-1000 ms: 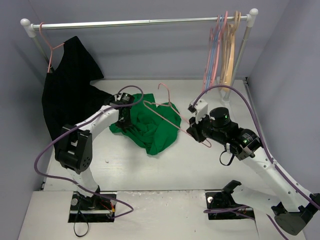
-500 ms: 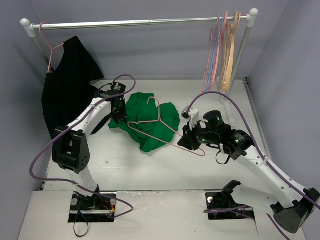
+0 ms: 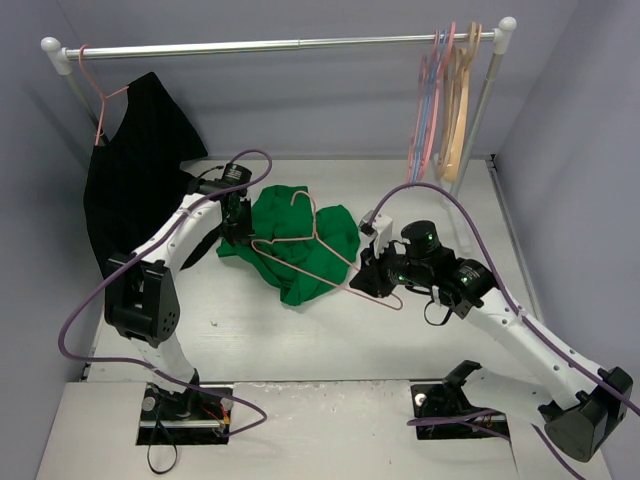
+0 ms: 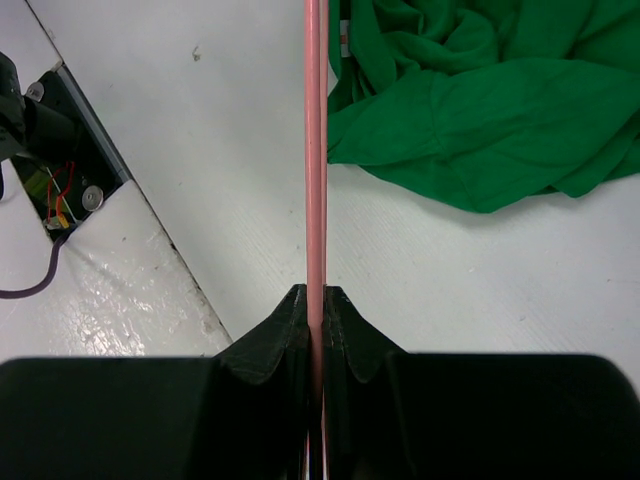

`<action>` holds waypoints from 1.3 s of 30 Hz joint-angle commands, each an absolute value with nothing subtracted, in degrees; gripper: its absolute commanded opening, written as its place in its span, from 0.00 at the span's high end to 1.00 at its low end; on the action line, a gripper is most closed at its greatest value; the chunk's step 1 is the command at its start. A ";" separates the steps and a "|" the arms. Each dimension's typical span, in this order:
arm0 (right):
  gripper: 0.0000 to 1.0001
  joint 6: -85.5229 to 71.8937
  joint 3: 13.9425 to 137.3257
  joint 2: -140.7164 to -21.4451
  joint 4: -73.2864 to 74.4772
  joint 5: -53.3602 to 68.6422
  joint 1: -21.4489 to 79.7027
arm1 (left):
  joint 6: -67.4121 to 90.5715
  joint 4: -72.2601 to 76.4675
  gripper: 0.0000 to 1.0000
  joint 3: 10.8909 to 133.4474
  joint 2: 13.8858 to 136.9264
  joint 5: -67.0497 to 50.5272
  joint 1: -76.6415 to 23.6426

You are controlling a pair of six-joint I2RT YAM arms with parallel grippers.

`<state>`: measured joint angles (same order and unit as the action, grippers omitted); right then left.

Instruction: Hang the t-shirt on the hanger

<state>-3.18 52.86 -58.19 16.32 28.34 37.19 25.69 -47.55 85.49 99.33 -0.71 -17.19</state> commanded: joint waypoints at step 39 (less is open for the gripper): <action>1.00 -2.37 47.46 -61.08 -16.86 39.01 37.27 | 13.98 -58.80 1.00 109.59 96.94 -9.40 -17.58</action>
<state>-1.83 45.47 -61.30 -6.85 33.32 37.17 16.40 -56.66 103.68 97.54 -8.21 -17.23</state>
